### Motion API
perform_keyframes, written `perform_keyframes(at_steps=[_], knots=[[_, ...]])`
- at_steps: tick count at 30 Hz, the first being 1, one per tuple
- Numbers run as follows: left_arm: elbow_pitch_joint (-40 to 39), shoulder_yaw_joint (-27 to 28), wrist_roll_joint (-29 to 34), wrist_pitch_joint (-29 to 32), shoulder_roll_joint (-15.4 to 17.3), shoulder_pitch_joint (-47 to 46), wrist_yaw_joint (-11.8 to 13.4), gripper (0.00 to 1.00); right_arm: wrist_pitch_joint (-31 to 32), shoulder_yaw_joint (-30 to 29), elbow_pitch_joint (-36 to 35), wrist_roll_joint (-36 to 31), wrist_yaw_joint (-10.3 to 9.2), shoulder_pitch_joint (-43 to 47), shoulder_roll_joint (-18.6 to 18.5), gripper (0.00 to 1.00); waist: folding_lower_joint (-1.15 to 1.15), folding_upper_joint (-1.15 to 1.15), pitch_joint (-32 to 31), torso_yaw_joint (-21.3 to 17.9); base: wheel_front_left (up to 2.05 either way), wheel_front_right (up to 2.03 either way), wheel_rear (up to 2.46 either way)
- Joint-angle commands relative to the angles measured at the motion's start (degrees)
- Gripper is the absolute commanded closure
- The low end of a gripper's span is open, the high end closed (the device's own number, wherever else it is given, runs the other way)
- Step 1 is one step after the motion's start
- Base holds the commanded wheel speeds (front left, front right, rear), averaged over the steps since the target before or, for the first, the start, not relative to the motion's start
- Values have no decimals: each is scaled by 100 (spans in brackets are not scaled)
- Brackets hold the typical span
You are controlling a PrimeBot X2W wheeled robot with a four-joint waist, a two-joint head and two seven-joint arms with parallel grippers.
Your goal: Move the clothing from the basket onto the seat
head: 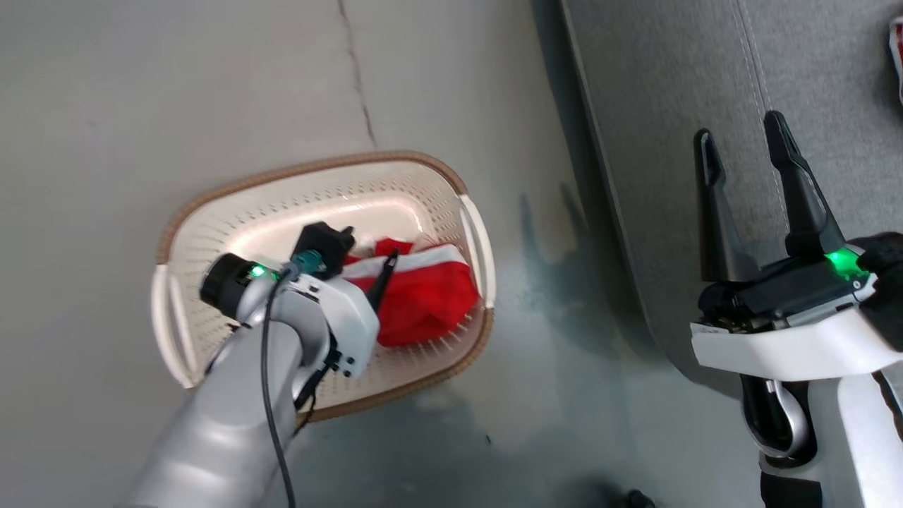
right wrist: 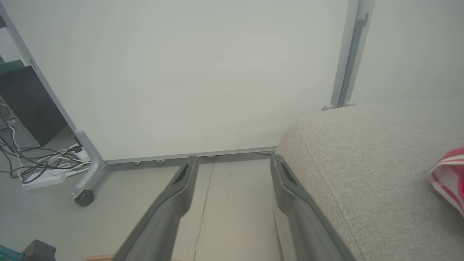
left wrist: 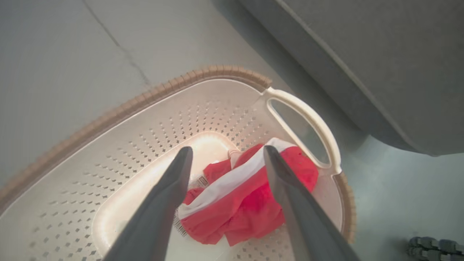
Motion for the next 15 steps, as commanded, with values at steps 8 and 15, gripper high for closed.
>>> perform_keyframes(at_steps=[8, 15], knots=[[907, -452, -327, 314, 407, -664, -102, 0, -353, 437, 229, 464, 11, -398, -5, 0, 0, 0, 1302, -1114, 0, 0, 0], [1176, -1104, -833, 888, 923, -875, -92, 0, -424, 657, 322, 776, 11, -558, -7, 0, 0, 0, 1621, -1499, 0, 0, 0]])
